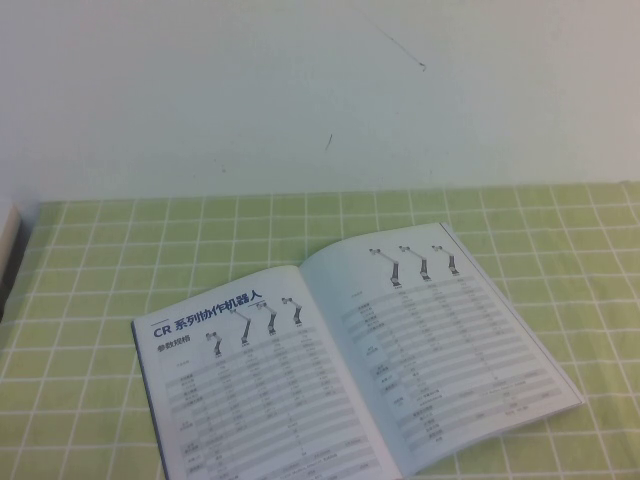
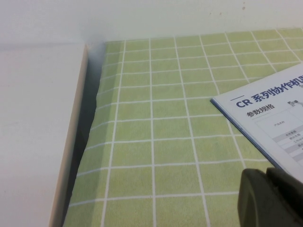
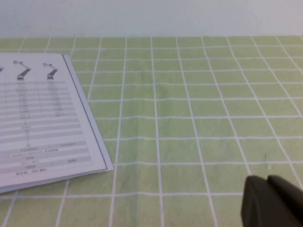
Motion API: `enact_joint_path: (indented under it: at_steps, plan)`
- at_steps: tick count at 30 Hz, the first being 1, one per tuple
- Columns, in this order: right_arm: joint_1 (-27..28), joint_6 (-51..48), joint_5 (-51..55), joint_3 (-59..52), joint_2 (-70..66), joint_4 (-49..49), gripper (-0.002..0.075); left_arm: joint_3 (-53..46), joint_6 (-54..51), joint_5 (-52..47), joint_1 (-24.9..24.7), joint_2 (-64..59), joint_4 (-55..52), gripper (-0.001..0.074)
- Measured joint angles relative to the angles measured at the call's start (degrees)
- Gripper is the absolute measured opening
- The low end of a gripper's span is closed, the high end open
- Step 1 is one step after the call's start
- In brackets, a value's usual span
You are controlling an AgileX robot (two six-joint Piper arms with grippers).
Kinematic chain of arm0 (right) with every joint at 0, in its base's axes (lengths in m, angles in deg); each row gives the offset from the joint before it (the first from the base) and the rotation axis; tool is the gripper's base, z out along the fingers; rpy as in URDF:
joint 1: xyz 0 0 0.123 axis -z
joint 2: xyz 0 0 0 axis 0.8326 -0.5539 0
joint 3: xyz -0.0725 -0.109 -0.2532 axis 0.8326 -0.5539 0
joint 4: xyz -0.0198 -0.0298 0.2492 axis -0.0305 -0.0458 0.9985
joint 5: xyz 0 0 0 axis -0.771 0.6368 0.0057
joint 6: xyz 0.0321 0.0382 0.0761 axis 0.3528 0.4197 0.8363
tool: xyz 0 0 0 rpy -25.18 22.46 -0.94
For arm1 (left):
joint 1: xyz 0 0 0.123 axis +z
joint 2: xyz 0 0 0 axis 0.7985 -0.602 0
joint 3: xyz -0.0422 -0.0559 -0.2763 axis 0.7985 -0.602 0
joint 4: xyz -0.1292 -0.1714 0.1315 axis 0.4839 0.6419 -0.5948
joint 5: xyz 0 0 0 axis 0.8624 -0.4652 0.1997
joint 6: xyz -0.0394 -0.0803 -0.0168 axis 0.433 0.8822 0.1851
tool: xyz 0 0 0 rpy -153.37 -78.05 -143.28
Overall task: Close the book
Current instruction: 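Close the open booklet and leave it lying on the table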
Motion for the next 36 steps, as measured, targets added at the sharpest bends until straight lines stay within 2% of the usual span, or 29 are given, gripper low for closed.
enact_joint_path:
  at_steps: [9,17,20,24,28,32,36]
  plan:
    - [-4.3,0.0,0.0,0.0,0.0,0.0,-0.0003,0.0,0.0,-0.1,0.0,0.0,-0.1,-0.0003]
    - [-5.0,0.0,-1.6,-0.1,0.0,0.0,-0.0003,0.0,0.0,0.7,0.0,0.0,-0.2,-0.0003]
    - [-5.0,0.0,-8.2,-0.6,0.0,0.0,-0.0003,-0.3,0.0,5.1,0.0,0.0,-0.4,-0.0004]
    - [-5.0,0.0,-23.8,-0.6,0.0,0.0,-0.0003,-0.3,0.0,18.9,0.0,0.0,-0.4,-0.0003]
    - [-5.0,0.0,-34.1,-0.6,0.0,0.0,-0.0003,-0.3,0.0,30.9,0.0,0.0,-0.5,-0.0004]
    - [-5.0,0.0,-35.0,-0.5,0.0,0.0,-0.0003,-0.3,0.1,33.8,0.0,0.0,-0.5,-0.0003]
    - [-5.0,-0.4,-30.6,-0.5,0.0,0.0,-0.0003,-0.3,0.1,27.8,0.0,0.0,-0.5,-0.0003]
